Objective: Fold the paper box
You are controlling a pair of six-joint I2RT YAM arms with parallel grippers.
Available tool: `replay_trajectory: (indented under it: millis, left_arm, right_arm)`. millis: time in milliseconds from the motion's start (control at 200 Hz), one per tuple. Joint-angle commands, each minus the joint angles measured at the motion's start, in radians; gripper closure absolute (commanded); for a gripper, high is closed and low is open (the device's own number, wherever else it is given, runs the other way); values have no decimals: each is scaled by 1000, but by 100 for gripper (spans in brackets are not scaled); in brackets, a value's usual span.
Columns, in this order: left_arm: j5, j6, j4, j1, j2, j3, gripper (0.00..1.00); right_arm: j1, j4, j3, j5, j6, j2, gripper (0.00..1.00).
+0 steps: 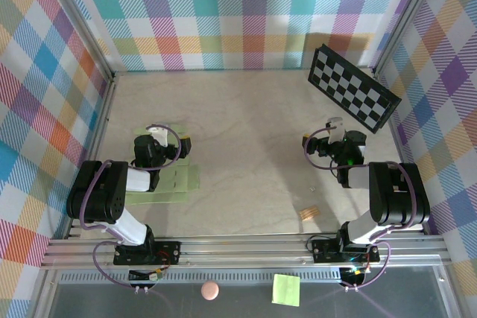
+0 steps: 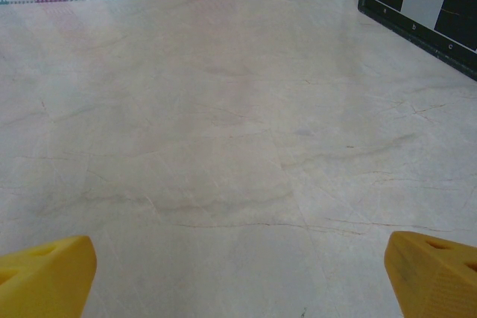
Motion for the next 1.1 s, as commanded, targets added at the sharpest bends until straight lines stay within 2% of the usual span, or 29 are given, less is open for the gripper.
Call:
replay_trajectory:
  millis: [0, 245, 360, 560, 685, 885, 1010, 1095]
  left_arm:
    - [21, 18, 43, 11, -2, -11, 0]
    - [-24, -1, 31, 12, 2, -3, 0]
    - [-79, -22, 15, 12, 1, 5, 0]
    - [-94, -24, -18, 11, -59, -2, 0]
    - [-149, -45, -99, 10, -142, 4, 0]
    - [-242, -82, -307, -12, -272, 55, 0]
    - [-263, -160, -490, -26, -332, 125, 0]
    - [-297, -261, -643, -28, -341, 184, 0]
  right_arm:
    - [-5, 39, -7, -14, -6, -2, 1]
    - [-6, 39, -5, -14, -6, 0, 1]
    - [-5, 39, -7, -14, -7, -1, 1]
    - [0, -48, 14, 68, 18, -58, 1]
    - [-1, -229, 63, 101, 33, -145, 1]
    - [0, -392, 98, 107, 50, -254, 1]
    - [0, -545, 161, 94, 111, -301, 1]
    - [4, -634, 196, 88, 180, -320, 0]
